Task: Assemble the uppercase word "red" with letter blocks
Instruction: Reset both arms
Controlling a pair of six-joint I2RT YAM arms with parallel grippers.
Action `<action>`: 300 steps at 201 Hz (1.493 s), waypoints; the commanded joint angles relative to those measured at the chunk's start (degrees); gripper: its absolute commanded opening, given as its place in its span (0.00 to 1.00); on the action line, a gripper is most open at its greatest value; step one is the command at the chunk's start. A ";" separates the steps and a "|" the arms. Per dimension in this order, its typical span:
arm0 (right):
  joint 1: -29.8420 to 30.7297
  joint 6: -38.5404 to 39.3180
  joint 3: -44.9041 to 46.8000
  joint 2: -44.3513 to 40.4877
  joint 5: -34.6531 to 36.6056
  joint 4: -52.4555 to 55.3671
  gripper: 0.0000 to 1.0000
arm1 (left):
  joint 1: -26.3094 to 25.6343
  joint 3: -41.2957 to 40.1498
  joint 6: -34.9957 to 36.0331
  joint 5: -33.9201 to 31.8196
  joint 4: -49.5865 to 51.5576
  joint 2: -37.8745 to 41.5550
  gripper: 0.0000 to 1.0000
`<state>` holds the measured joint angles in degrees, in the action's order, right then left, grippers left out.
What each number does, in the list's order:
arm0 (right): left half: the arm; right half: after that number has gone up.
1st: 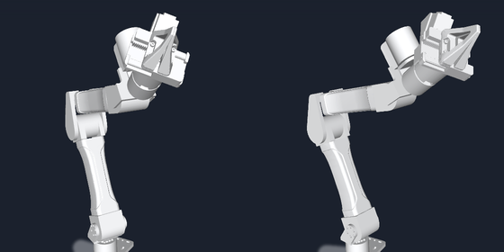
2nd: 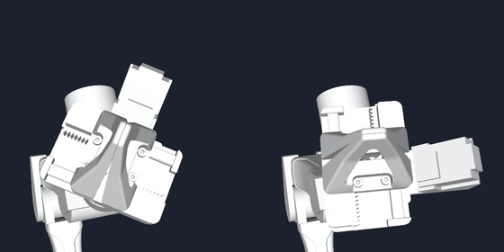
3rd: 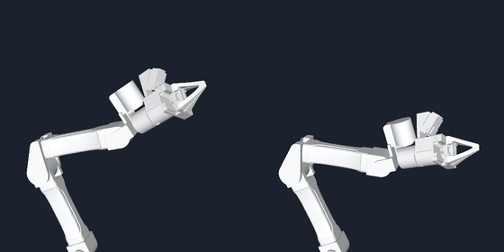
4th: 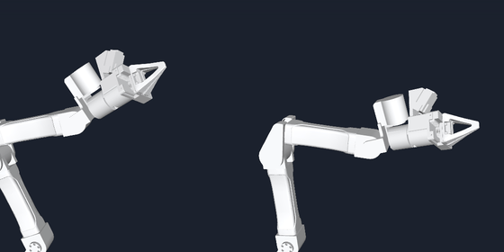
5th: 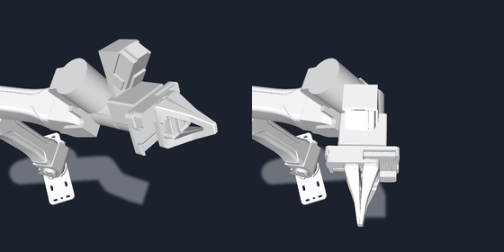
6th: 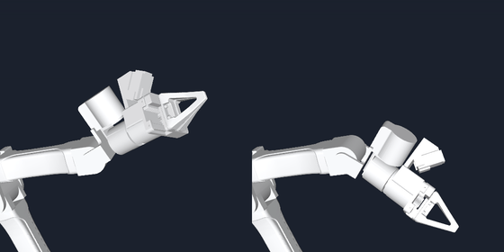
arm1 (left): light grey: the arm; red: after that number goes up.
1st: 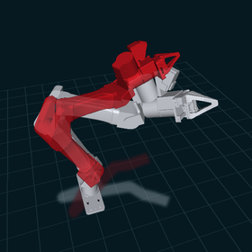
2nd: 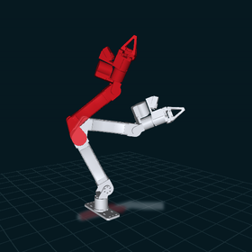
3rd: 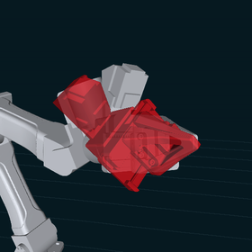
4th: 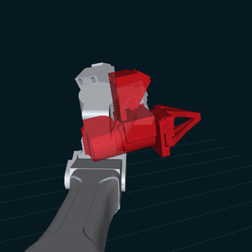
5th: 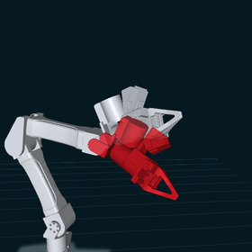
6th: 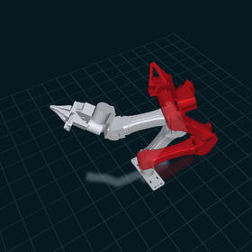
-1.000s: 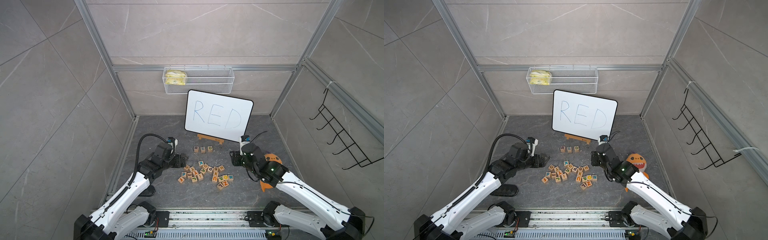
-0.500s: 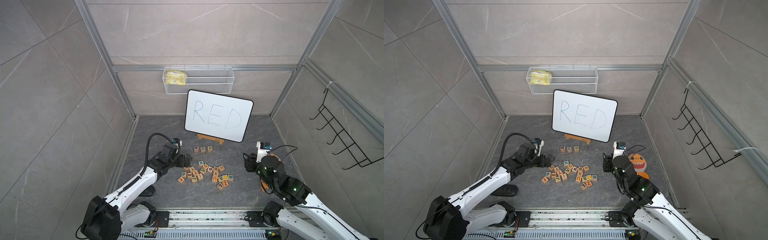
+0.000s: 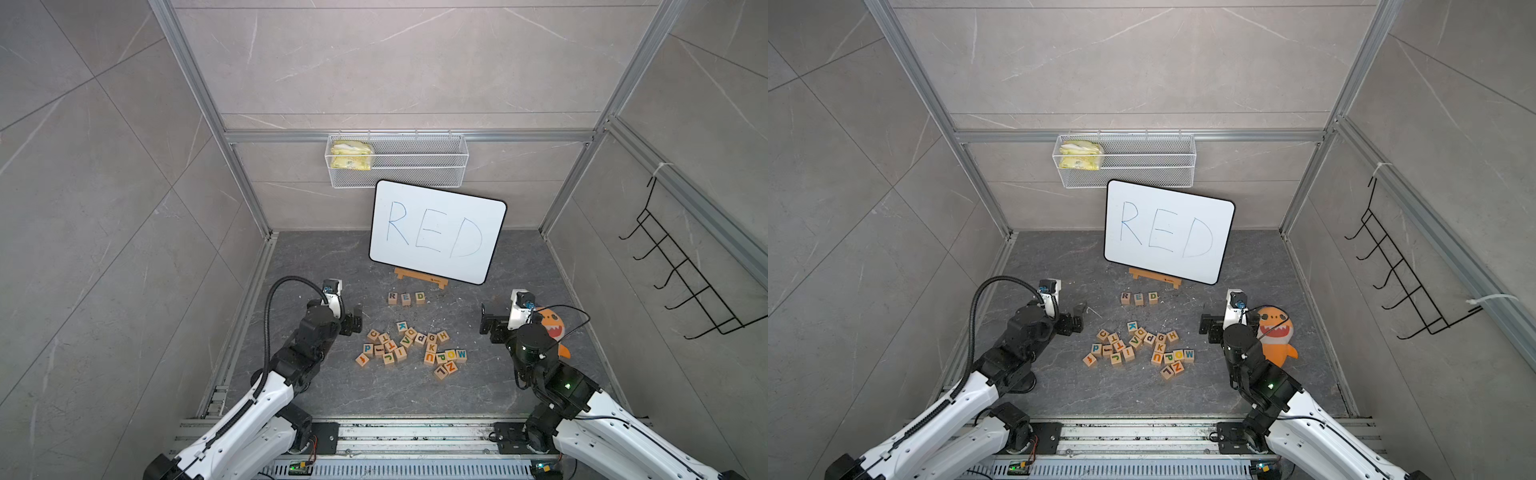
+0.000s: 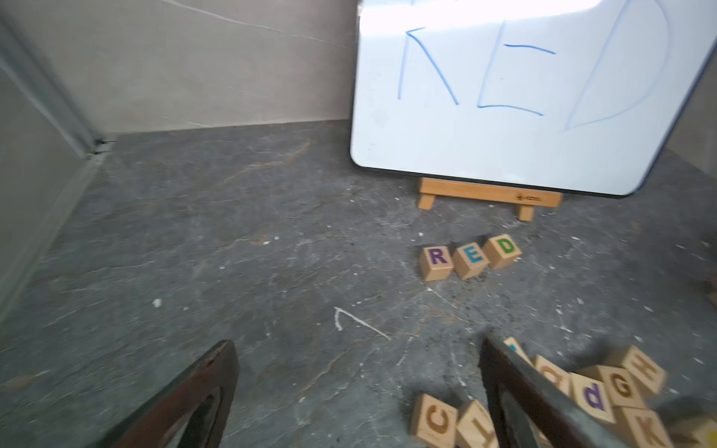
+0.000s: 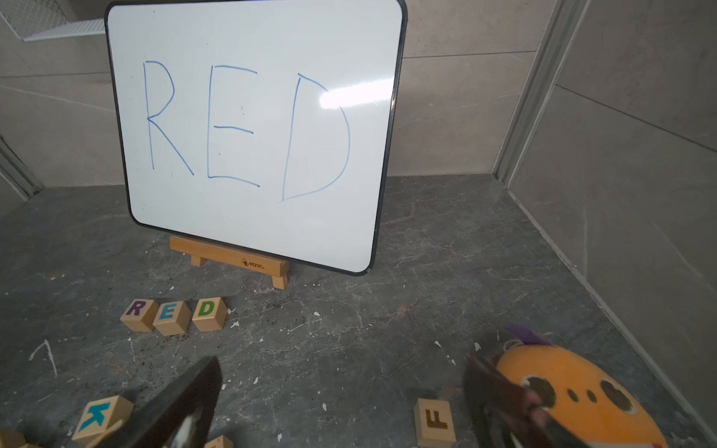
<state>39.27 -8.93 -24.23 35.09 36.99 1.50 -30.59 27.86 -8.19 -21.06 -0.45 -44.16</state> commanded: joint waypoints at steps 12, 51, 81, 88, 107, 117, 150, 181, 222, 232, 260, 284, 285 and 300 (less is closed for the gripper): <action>-0.07 10.55 7.48 -3.22 3.48 -16.86 1.00 | 0.29 -1.46 8.75 -17.30 -6.68 3.93 1.00; -0.02 12.66 12.72 -5.45 1.34 -19.27 1.00 | 1.97 -9.89 18.61 -24.89 -22.04 -3.69 1.00; -1.22 16.03 16.62 2.16 4.38 -30.77 1.00 | 11.45 -13.29 9.43 -20.92 -26.43 -7.25 1.00; -1.89 15.93 16.99 4.92 4.39 -33.22 1.00 | 15.79 -13.98 5.98 -16.30 -26.32 -7.42 1.00; -4.56 15.91 16.58 13.41 1.68 -37.55 1.00 | 24.81 -15.70 0.49 -8.46 -29.41 -9.81 1.00; -6.10 14.60 15.78 17.54 0.70 -38.66 1.00 | 26.41 -16.12 1.51 -7.15 -32.34 -12.48 1.00; -12.26 14.04 14.58 29.19 -3.57 -47.11 1.00 | 26.72 -12.29 4.04 -3.99 -34.29 -22.28 1.00; -19.66 11.90 11.40 35.06 -11.38 -48.54 1.00 | 27.83 -9.03 2.83 -5.59 -38.90 -29.68 1.00; -29.35 8.72 8.34 40.57 -23.22 -49.91 1.00 | 29.69 -7.89 5.43 2.03 -45.19 -37.08 1.00; -30.15 8.60 8.46 42.42 -24.46 -52.05 1.00 | 29.77 -7.66 5.35 1.36 -45.45 -37.73 1.00; -30.91 8.43 8.38 49.02 -25.53 -58.00 1.00 | 30.08 -7.56 6.47 4.74 -48.27 -41.02 1.00; -31.09 8.01 8.44 52.06 -23.84 -61.33 1.00 | 30.59 -8.22 5.78 4.79 -49.95 -41.81 1.00; -31.09 7.90 8.38 51.95 -23.74 -61.17 1.00 | 30.59 -8.19 5.79 4.80 -49.80 -41.80 1.00; -31.69 6.95 6.29 51.75 -23.38 -56.41 1.00 | 30.59 -8.18 5.94 4.67 -50.64 -42.18 1.00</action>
<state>8.43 0.36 -15.03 86.54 13.61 -54.50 -0.40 18.87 -3.01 -17.52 -46.04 -86.24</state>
